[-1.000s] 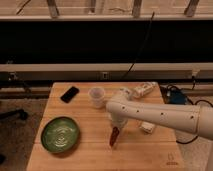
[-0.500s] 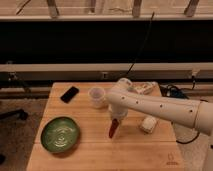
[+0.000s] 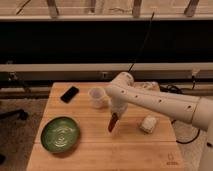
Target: Place the pepper in the ceramic cup
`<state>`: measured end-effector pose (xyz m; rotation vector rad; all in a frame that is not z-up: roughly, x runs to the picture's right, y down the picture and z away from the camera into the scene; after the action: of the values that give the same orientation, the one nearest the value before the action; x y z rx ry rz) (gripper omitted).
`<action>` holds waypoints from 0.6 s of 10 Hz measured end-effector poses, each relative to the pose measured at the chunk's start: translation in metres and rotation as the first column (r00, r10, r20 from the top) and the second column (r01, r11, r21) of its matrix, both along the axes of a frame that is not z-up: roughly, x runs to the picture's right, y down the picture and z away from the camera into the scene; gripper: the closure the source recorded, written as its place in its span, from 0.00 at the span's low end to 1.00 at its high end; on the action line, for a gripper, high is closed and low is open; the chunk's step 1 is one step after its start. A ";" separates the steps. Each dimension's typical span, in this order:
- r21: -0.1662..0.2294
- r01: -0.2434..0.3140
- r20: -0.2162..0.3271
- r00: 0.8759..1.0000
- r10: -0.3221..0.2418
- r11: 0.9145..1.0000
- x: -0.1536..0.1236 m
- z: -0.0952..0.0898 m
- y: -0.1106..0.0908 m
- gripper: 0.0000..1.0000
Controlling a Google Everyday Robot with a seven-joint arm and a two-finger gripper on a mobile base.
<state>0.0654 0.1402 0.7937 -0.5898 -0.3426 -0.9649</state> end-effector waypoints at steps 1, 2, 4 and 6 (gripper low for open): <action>0.006 0.001 0.000 1.000 -0.001 1.000 -0.002 0.003 -0.009 1.00; 0.013 0.000 -0.001 1.000 0.000 1.000 -0.003 0.004 -0.015 1.00; 0.024 -0.003 -0.003 1.000 0.003 1.000 -0.003 0.006 -0.026 1.00; 0.036 0.000 0.003 1.000 -0.001 0.999 -0.008 0.013 -0.044 1.00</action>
<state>0.0577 0.0960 0.8068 -0.5553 -0.3272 -0.9709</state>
